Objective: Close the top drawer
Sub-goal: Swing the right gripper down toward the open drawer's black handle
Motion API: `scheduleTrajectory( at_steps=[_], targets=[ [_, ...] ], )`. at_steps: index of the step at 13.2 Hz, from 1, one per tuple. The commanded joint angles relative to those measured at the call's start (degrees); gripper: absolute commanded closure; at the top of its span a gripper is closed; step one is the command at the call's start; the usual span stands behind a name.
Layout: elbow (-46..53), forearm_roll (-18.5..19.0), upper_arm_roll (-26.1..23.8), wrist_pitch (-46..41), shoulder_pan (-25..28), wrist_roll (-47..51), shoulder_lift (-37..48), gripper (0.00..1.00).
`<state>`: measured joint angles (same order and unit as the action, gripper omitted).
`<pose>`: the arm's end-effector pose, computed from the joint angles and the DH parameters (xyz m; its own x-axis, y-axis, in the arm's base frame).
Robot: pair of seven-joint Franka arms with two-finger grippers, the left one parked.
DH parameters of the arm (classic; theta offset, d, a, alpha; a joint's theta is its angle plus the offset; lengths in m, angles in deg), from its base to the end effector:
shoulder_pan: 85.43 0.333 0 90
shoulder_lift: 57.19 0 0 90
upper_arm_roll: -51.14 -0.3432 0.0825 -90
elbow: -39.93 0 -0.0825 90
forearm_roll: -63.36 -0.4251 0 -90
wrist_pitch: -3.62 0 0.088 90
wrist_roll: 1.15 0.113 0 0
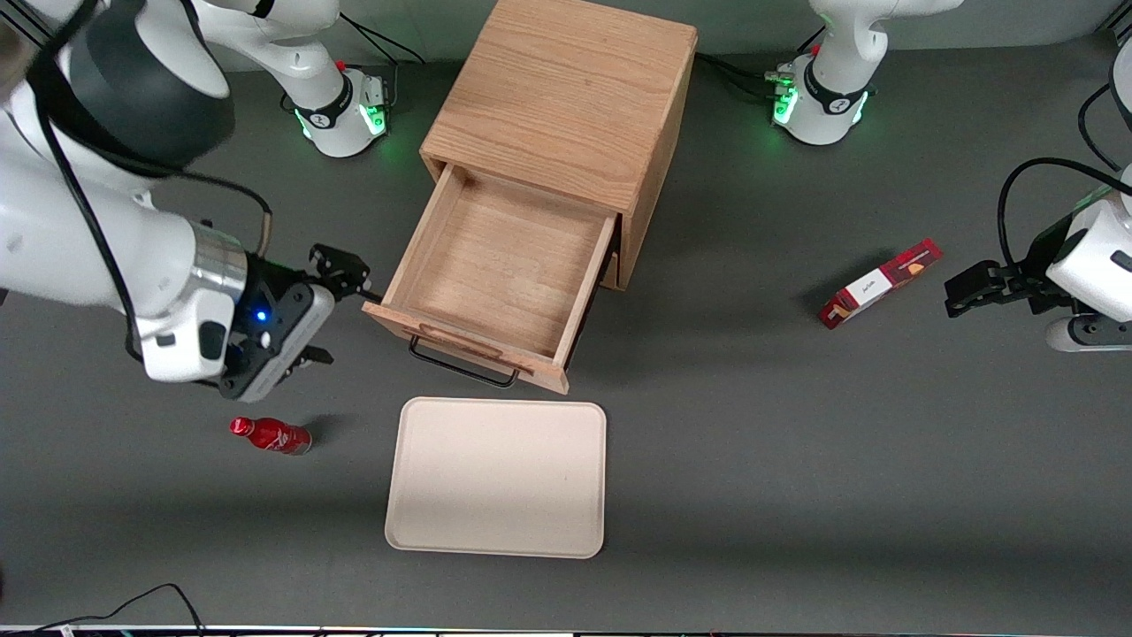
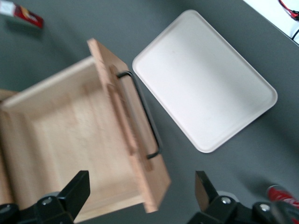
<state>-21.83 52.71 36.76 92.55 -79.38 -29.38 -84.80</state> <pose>0.7031 0.2317 0.5847 0.6851 0.7138 0.1456 0.7227 -0.6409 -0.2585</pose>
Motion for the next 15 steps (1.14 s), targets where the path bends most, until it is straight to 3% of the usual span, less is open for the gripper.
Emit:
scheduleTrajectory(
  at_steps=[1, 9, 15],
  targets=[
    [4.1, 2.21, 0.23, -0.78, 0.19, -7.09, -4.38, 0.0],
    [7.79, 2.21, 0.23, 3.7, 0.28, -6.14, -13.16, 0.0],
    [7.62, 1.77, -0.56, 3.79, 0.45, -6.14, -14.4, 0.0]
  ],
)
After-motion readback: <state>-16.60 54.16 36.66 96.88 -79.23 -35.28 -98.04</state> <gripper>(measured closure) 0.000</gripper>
